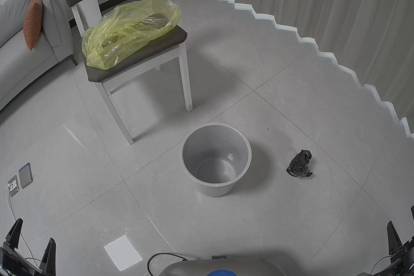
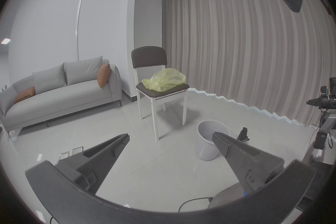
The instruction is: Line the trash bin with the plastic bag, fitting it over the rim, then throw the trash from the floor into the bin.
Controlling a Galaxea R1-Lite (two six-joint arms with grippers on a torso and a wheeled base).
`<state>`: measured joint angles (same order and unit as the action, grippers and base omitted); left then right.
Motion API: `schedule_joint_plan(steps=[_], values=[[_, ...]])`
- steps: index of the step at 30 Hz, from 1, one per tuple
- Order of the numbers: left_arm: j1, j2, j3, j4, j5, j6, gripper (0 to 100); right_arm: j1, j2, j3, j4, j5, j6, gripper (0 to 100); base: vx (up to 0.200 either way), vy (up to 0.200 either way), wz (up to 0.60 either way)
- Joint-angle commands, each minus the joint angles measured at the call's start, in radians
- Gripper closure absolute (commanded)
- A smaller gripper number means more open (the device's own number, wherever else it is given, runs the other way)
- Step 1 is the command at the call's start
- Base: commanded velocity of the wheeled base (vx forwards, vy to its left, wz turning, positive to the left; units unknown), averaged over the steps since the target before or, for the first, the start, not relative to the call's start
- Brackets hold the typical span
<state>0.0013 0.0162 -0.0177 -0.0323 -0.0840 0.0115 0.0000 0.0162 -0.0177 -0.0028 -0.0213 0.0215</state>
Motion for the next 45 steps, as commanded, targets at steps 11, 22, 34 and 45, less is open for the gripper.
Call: schedule_joint_plan(steps=[11, 22, 34, 45], values=[[0.000, -0.016, 0.018, -0.020, -0.062, -0.074, 0, 0.002, -0.012, 0.018, -0.003, 0.001, 0.006, 0, 0.000, 0.000, 0.00], [0.000, -0.016, 0.016, -0.027, -0.059, -0.119, 0, 0.003, -0.013, 0.018, -0.003, 0.000, 0.011, 0, 0.000, 0.000, 0.00], [-0.023, 0.340, -0.341, -0.083, -0.155, -0.125, 0, 0.002, -0.013, 0.018, -0.005, 0.000, 0.018, 0, 0.000, 0.000, 0.00], [-0.027, 0.892, -0.538, -0.350, -0.074, -0.113, 0, 0.014, 0.087, -0.226, -0.060, 0.072, 0.233, 0, 0.000, 0.000, 0.00]])
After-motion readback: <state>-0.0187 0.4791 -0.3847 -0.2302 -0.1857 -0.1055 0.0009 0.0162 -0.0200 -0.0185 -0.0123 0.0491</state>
